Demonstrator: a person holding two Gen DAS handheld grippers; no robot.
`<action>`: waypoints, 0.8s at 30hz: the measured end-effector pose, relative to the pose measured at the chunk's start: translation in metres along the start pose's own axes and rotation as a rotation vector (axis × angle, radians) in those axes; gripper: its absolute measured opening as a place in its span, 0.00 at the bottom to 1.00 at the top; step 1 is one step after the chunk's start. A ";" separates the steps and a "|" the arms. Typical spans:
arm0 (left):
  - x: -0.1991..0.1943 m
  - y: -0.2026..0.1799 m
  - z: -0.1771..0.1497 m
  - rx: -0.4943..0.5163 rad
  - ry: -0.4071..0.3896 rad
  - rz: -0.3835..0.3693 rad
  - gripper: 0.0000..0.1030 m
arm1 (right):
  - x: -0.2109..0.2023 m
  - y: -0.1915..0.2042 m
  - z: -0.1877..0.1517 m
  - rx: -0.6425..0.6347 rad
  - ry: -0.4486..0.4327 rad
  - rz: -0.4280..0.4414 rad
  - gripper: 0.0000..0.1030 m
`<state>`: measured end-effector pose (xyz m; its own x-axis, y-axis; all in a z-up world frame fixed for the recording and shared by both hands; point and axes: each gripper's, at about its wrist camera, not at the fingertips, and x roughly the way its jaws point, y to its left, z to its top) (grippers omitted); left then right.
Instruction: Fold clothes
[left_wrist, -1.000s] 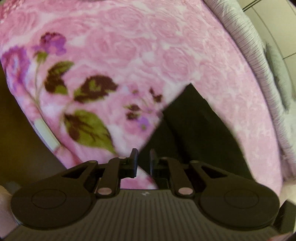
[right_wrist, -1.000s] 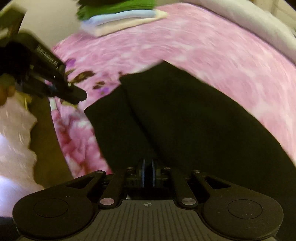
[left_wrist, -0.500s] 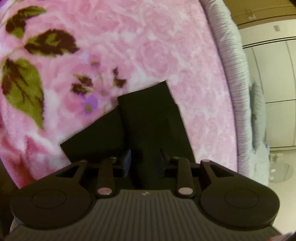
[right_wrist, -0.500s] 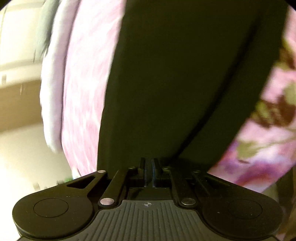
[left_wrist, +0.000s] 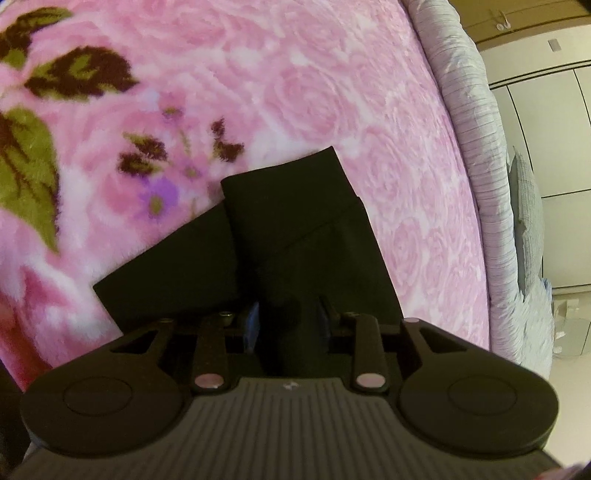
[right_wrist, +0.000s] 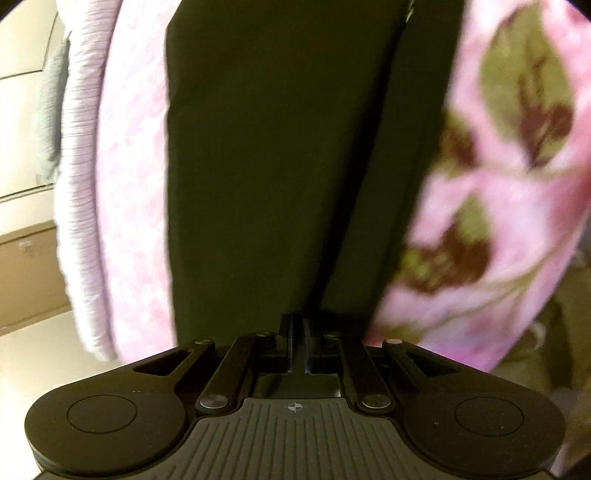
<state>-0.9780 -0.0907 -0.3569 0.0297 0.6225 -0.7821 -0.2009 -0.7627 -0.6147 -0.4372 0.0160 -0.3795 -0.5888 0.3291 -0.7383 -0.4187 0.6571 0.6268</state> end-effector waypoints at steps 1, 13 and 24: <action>0.000 0.000 0.000 0.000 0.000 -0.001 0.26 | -0.001 0.000 0.002 -0.003 -0.009 -0.002 0.08; 0.000 0.004 0.000 -0.009 -0.010 -0.023 0.24 | 0.002 0.015 0.008 0.003 -0.122 0.063 0.53; -0.067 -0.017 -0.014 0.337 -0.124 -0.161 0.00 | -0.013 0.042 0.020 -0.180 -0.107 0.027 0.05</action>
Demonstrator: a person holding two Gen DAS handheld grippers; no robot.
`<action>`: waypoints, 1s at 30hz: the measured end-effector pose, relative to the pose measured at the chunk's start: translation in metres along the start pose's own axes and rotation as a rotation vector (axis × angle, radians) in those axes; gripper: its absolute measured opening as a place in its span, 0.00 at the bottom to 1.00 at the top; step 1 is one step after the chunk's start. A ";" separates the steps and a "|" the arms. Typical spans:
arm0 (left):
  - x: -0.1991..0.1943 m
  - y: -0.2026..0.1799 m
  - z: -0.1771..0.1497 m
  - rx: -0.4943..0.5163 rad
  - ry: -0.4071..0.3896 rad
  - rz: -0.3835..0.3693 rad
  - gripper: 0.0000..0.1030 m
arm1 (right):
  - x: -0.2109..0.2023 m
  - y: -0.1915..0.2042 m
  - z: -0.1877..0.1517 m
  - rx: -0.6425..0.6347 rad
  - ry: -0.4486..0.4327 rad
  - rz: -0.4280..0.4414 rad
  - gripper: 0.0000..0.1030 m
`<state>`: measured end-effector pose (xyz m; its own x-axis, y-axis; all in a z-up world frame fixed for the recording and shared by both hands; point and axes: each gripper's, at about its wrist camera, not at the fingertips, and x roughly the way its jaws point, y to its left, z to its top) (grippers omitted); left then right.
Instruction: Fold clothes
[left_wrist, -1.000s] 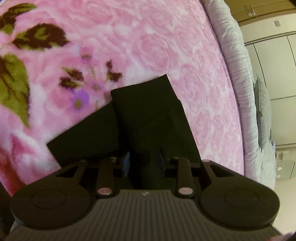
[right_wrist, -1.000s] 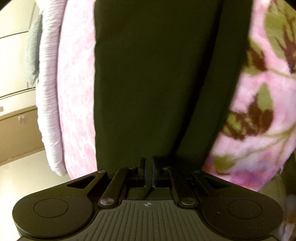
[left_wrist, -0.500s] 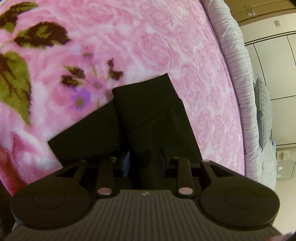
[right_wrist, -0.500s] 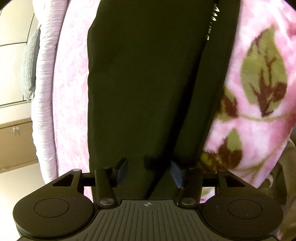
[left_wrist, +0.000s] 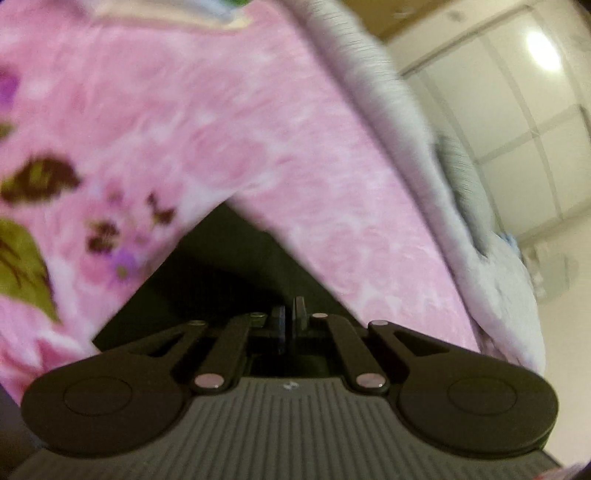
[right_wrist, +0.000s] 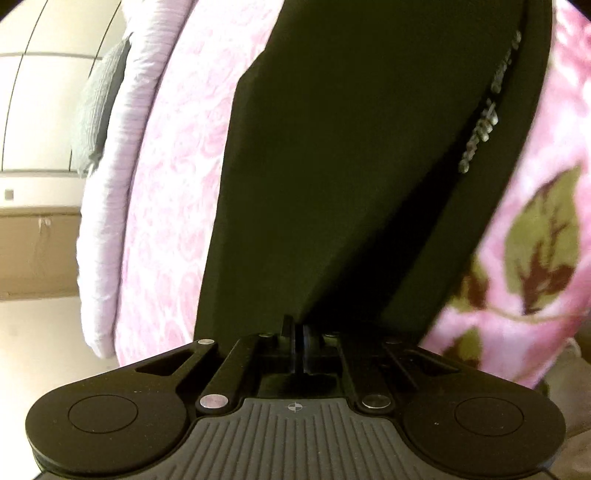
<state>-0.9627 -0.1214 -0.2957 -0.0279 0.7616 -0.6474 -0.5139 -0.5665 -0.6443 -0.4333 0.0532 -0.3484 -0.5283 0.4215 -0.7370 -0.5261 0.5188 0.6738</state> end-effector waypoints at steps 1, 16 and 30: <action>-0.003 0.003 -0.005 0.015 0.013 0.020 0.00 | -0.002 -0.001 0.000 -0.011 0.010 -0.017 0.05; 0.018 0.034 -0.040 0.099 0.155 0.218 0.02 | 0.018 0.007 -0.009 -0.083 0.041 -0.172 0.06; 0.005 -0.013 -0.027 0.322 0.328 0.508 0.08 | -0.036 0.006 0.000 0.080 -0.171 -0.172 0.06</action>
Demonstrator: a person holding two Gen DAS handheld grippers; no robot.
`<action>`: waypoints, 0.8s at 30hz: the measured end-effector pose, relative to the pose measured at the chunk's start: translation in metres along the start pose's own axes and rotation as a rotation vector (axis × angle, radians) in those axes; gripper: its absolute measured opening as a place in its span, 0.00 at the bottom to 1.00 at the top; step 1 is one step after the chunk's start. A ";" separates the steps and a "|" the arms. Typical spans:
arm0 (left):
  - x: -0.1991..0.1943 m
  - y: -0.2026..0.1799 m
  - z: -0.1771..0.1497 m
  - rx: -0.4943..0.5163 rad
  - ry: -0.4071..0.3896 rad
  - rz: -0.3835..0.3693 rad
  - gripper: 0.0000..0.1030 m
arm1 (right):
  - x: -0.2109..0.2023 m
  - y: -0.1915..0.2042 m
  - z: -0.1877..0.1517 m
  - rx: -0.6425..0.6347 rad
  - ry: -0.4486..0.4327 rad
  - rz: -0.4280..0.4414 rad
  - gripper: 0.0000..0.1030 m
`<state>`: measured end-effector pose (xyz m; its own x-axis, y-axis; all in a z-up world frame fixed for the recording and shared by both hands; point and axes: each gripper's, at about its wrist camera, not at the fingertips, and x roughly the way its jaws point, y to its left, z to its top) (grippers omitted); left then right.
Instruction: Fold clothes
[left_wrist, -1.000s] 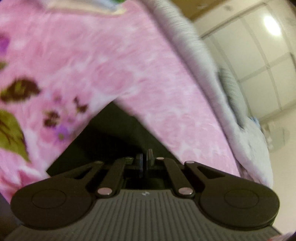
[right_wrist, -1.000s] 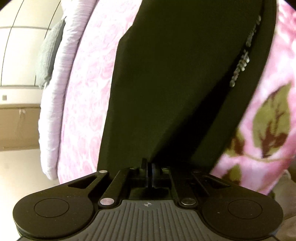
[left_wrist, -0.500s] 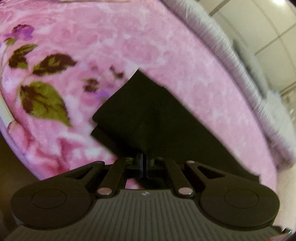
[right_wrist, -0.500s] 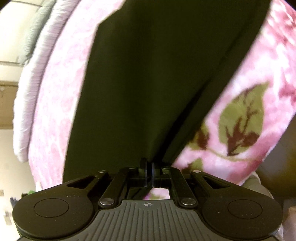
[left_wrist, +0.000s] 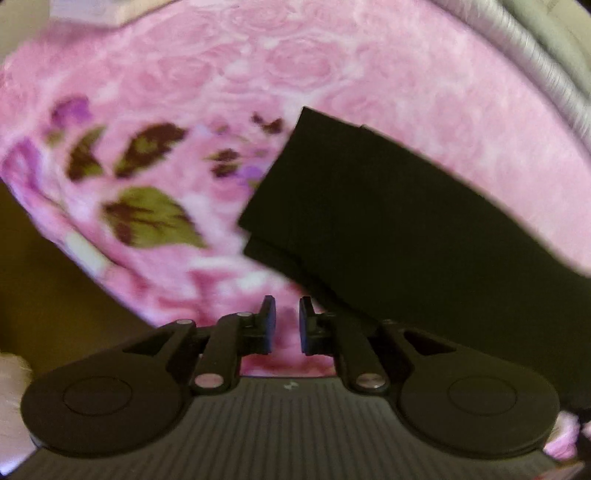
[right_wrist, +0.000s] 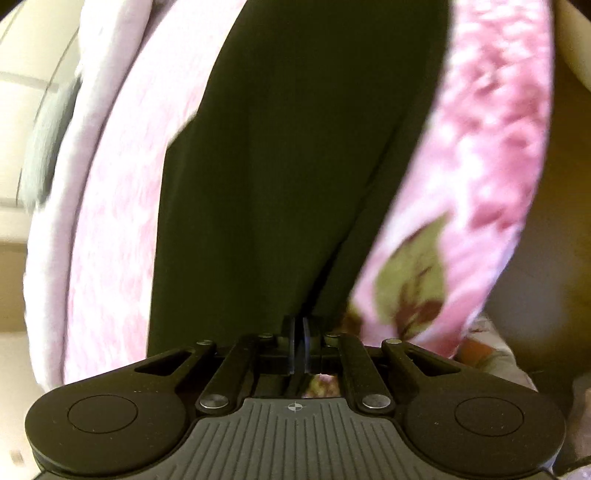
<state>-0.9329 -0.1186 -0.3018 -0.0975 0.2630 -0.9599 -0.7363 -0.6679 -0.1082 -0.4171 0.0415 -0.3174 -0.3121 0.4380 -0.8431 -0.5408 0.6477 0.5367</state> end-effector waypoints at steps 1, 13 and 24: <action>-0.005 -0.004 0.000 0.024 -0.005 -0.006 0.08 | -0.005 -0.006 0.005 0.027 -0.016 0.012 0.06; -0.013 -0.230 -0.097 0.585 0.020 -0.370 0.22 | -0.036 -0.066 0.156 0.064 -0.096 0.059 0.07; -0.003 -0.405 -0.211 1.223 -0.140 -0.231 0.26 | -0.073 -0.123 0.269 -0.019 -0.111 0.093 0.45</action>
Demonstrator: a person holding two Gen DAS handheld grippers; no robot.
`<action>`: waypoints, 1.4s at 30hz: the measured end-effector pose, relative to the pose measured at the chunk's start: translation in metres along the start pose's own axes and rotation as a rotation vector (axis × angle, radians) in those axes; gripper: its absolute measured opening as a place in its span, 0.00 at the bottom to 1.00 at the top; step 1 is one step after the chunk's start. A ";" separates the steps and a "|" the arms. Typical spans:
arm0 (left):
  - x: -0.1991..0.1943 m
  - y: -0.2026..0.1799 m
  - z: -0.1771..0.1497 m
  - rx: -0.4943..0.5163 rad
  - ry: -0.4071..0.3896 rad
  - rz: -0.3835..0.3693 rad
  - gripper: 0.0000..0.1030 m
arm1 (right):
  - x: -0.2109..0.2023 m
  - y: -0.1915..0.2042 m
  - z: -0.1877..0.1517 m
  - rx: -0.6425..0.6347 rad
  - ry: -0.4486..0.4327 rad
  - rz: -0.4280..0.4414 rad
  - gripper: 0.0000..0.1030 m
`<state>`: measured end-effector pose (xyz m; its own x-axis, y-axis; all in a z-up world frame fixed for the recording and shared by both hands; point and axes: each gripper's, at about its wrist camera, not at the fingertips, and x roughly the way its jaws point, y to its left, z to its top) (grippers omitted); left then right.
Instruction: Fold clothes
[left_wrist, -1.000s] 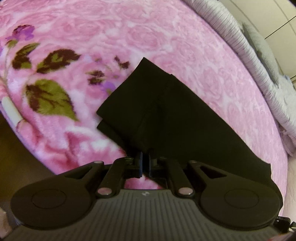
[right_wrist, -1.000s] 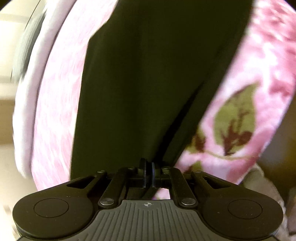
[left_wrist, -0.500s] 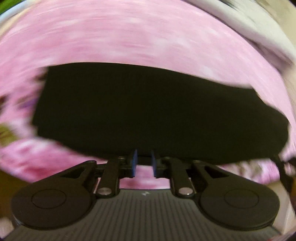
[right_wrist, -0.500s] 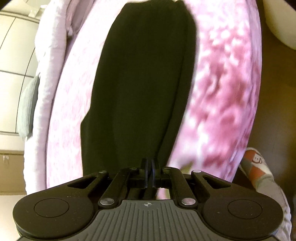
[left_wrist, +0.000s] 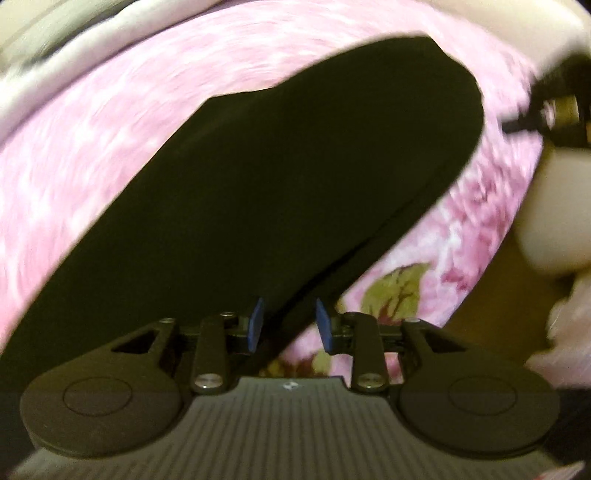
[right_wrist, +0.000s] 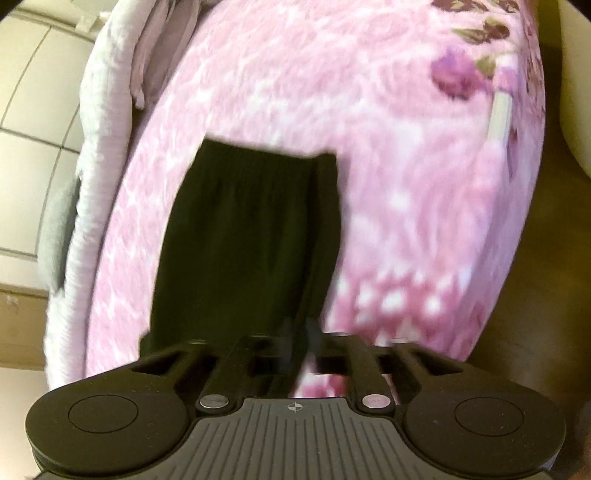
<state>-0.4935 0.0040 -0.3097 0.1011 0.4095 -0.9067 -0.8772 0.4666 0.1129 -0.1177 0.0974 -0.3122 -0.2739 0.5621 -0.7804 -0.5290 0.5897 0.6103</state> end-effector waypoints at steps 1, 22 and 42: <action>0.003 -0.006 0.004 0.034 0.010 0.023 0.26 | 0.002 -0.003 0.010 0.015 -0.008 0.011 0.65; 0.027 -0.023 0.020 0.187 0.076 0.107 0.26 | 0.034 -0.027 0.079 0.010 0.016 0.095 0.40; 0.022 -0.036 -0.008 0.181 0.015 0.098 0.00 | 0.005 -0.016 0.072 -0.272 -0.043 -0.031 0.04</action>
<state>-0.4630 -0.0101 -0.3373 0.0113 0.4486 -0.8937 -0.7836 0.5592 0.2708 -0.0533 0.1325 -0.3161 -0.2231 0.5739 -0.7879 -0.7345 0.4325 0.5230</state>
